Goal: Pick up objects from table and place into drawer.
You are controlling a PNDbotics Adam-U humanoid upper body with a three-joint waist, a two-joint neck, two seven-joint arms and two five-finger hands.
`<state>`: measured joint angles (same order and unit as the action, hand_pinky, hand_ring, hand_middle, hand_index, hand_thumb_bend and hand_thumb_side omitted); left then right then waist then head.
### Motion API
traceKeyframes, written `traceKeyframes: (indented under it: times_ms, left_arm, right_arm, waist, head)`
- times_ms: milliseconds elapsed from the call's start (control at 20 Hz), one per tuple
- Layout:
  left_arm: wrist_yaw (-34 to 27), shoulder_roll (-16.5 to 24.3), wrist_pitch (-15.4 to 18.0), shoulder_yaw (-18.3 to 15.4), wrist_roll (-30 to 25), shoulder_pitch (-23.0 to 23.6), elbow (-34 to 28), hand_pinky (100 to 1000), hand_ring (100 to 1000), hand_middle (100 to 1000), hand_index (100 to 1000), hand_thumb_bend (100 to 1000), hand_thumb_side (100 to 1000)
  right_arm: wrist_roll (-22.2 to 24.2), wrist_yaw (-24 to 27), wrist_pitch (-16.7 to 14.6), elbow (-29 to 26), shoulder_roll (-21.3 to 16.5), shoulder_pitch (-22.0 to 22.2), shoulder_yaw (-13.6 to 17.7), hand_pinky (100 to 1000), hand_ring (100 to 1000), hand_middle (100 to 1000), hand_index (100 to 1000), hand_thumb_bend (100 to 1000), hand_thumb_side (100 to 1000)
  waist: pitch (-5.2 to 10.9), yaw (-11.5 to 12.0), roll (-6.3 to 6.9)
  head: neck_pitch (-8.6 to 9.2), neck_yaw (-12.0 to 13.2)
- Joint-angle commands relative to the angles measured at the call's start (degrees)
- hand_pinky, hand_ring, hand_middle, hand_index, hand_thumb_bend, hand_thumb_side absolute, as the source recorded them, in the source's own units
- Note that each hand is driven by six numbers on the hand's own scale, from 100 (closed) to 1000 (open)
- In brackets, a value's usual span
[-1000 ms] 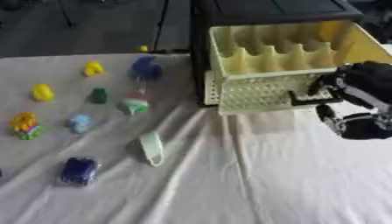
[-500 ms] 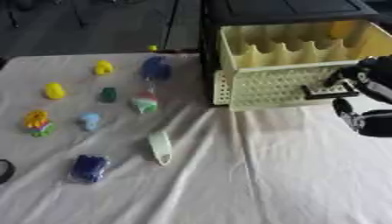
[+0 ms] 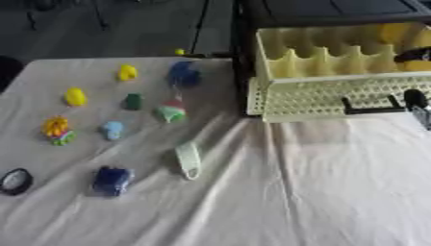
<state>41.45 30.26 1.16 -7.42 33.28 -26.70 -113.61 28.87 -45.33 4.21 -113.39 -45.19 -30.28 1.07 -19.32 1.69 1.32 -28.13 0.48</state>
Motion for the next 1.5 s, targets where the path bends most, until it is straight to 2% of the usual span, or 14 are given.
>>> traceKeyframes:
  times_ms: [50, 250, 350, 500, 550, 600, 650, 700, 750, 800, 950, 1150, 1300, 1500]
  left_arm:
    - [0.14, 1.44, 0.02, -0.73, 0.22, -0.48, -0.99, 526, 655, 822, 874, 100, 1000]
    - [0.14, 1.51, 0.03, -0.72, 0.24, -0.54, -0.99, 526, 656, 822, 874, 100, 1000]
    - [0.23, 1.61, -0.06, -0.8, 0.28, -0.51, -0.99, 527, 656, 822, 875, 100, 1000]
    - [0.54, 2.01, -0.48, -1.09, 0.33, -0.35, -0.99, 528, 657, 822, 875, 100, 1000]
    - [0.6, 2.09, -0.58, -1.12, 0.34, -0.34, -0.99, 528, 657, 821, 875, 100, 1000]
    - [0.65, 2.17, -0.67, -1.14, 0.33, -0.31, -0.99, 530, 658, 812, 874, 136, 1000]
    - [0.72, 2.7, -1.04, -1.17, 0.03, -0.01, -0.99, 530, 658, 809, 874, 141, 1000]
    - [0.71, 3.24, -1.43, -1.1, -0.42, 0.18, -0.99, 530, 659, 795, 874, 175, 1000]
    - [0.61, 3.84, -1.82, -0.89, -1.23, 0.29, -0.99, 532, 660, 794, 874, 186, 1000]
    - [0.59, 4.43, -2.13, -0.63, -2.3, 0.4, -0.99, 541, 668, 786, 871, 234, 985]
    - [0.81, 6.39, -2.89, 0.3, -8.1, 0.58, -0.99, 573, 695, 778, 868, 319, 917]
    - [1.24, 9.69, -2.43, 1.69, -17.91, 0.36, -0.99, 658, 758, 799, 886, 407, 904]
    - [0.77, 13.46, -1.77, 3.7, -26.29, -0.62, -0.99, 683, 788, 810, 936, 434, 928]
    - [-0.68, 18.1, -0.82, 7.72, -38.57, -3.84, -0.99, 718, 822, 828, 974, 452, 919]
  right_arm:
    - [0.07, 0.97, -0.24, -1.2, -1.86, -0.46, 1.01, 100, 149, 113, 886, 100, 127]
    - [-0.29, 0.88, -0.37, -1.2, -1.95, -0.57, 1.24, 100, 150, 114, 881, 100, 126]
    - [-2.25, 1.62, -0.39, -1.2, -1.8, -0.95, 1.85, 100, 151, 116, 872, 100, 126]
    - [-13.04, 6.16, -0.27, -1.2, -1.37, -1.65, 3.55, 100, 203, 170, 845, 100, 132]
    - [-15.9, 7.33, -0.22, -1.2, -1.45, -1.49, 3.56, 100, 212, 182, 838, 100, 171]
    - [-18.21, 8.22, -0.29, -1.2, -1.44, -1.54, 3.66, 262, 384, 334, 809, 100, 606]
    - [-23.35, 10.16, -1.71, -1.2, -0.65, -3.33, 5.65, 277, 401, 351, 811, 100, 623]
    - [-30.39, 12.14, -3.32, -1.2, -0.25, -3.93, 6.73, 422, 523, 502, 827, 100, 769]
    - [-37.9, 13.55, -4.77, -1.2, 0.02, -3.96, 7.05, 455, 551, 534, 828, 100, 790]
    - [-43.96, 14.28, -5.86, -1.2, 0.28, -3.81, 6.83, 586, 655, 653, 833, 100, 835]
    - [-55.96, 15.15, -8.61, -1.2, 1.29, -3.76, 5.81, 647, 720, 722, 834, 100, 878]
    - [-65.18, 15.95, -12.16, -1.2, 2.43, -4.24, 5.44, 657, 749, 757, 840, 100, 909]
    - [-69.94, 16.47, -13.72, -1.2, 3.01, -4.1, 5.5, 633, 722, 737, 819, 100, 851]
    - [-71.36, 16.68, -13.77, -1.2, 3.41, -3.73, 5.1, 618, 702, 727, 813, 100, 819]
  waist:
    - [0.91, -0.02, 0.01]
    - [0.89, -0.04, 0.04]
    - [0.91, -0.05, 0.07]
    - [0.86, 0.06, 0.12]
    - [0.84, 0.09, 0.12]
    - [0.83, 0.14, 0.13]
    - [0.8, 0.3, 0.28]
    - [0.7, 0.46, 0.35]
    - [0.58, 0.65, 0.37]
    - [0.47, 0.87, 0.41]
    - [0.17, 1.27, 0.5]
    - [-0.1, 1.29, 0.61]
    - [-0.08, 1.08, 0.66]
    - [0.26, 0.52, 1.12]
  head:
    - [-0.2, -0.33]
    - [-0.12, -0.72]
    - [-0.29, -0.21]
    - [-0.8, 1.8]
    - [-0.85, 2.05]
    - [-0.94, 2.32]
    - [-1.55, 3.44]
    - [-2.08, 4.03]
    - [-2.67, 4.28]
    - [-3.25, 4.26]
    - [-4.61, 3.66]
    - [-5.42, 2.62]
    - [-5.48, 1.8]
    - [-5.48, 1.47]
